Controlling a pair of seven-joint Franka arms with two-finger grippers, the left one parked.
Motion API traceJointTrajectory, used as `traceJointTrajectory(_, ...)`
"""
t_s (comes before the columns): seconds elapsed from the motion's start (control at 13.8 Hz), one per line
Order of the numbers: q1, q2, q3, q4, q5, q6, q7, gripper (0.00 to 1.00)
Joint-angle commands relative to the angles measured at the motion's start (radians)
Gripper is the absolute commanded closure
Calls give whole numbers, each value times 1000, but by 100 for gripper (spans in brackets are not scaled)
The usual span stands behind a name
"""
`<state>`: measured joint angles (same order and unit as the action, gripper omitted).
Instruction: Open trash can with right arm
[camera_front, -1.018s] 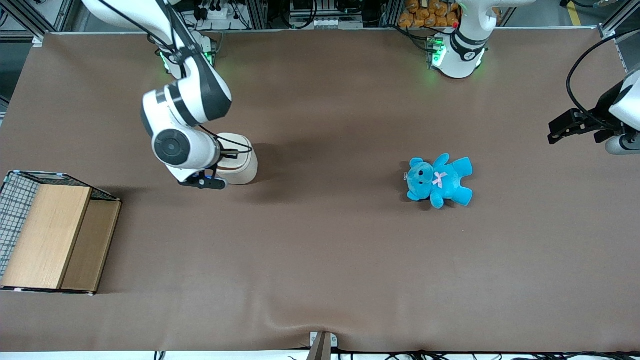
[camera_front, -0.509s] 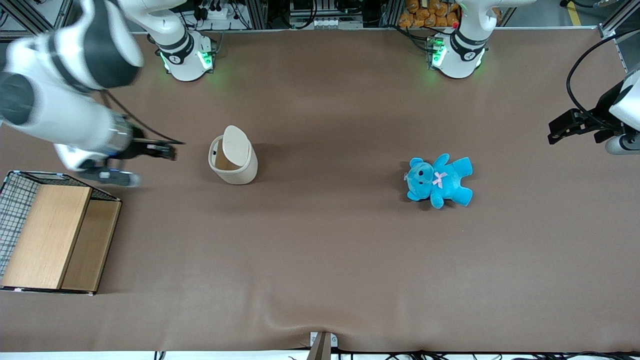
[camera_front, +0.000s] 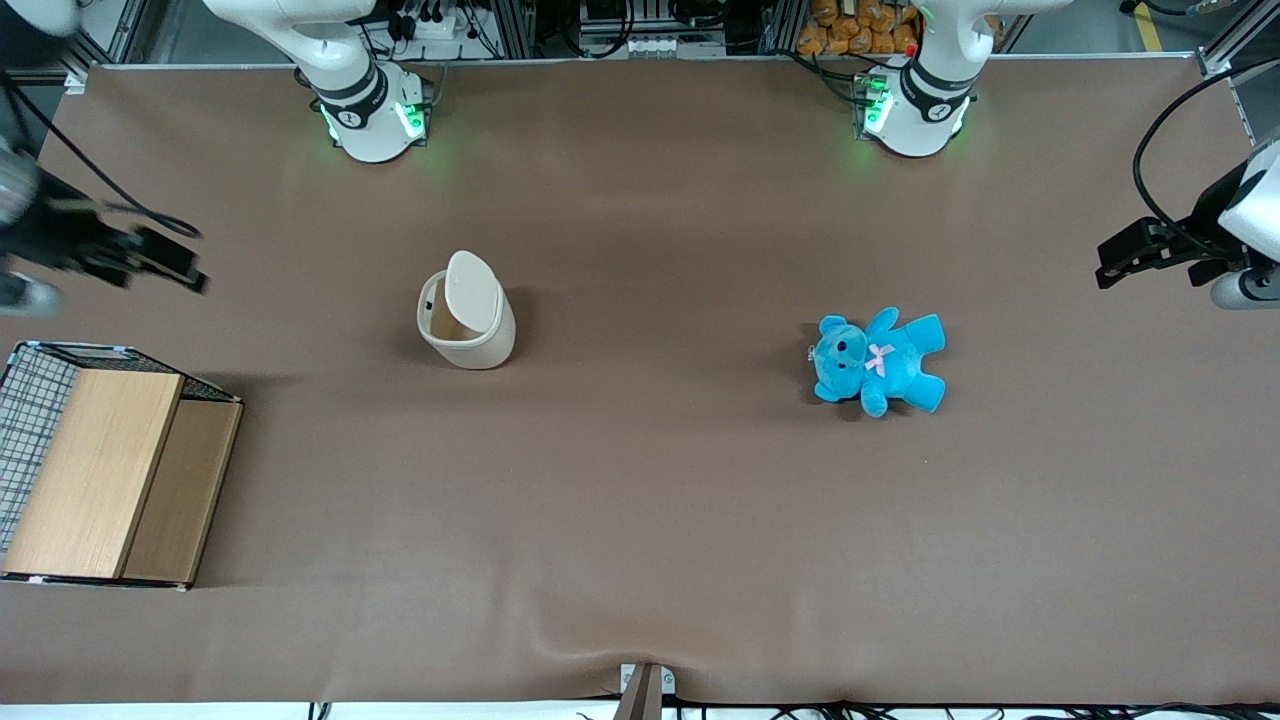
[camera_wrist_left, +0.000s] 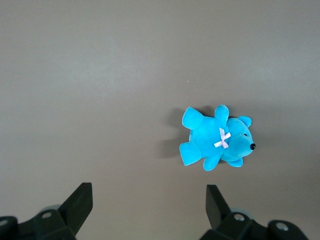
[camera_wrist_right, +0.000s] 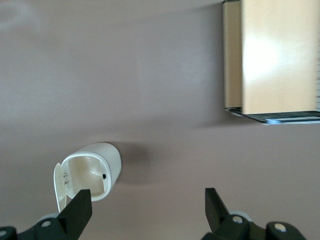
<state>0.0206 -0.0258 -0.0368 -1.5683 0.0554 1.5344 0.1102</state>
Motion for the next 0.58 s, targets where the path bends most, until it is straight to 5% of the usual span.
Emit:
traceJointTrajectory(0.0, -19, 14, 18, 140, -60, -118, -4, 0)
traceJointTrajectory(0.51, -11, 12, 18, 139, -63, -217, -7, 0)
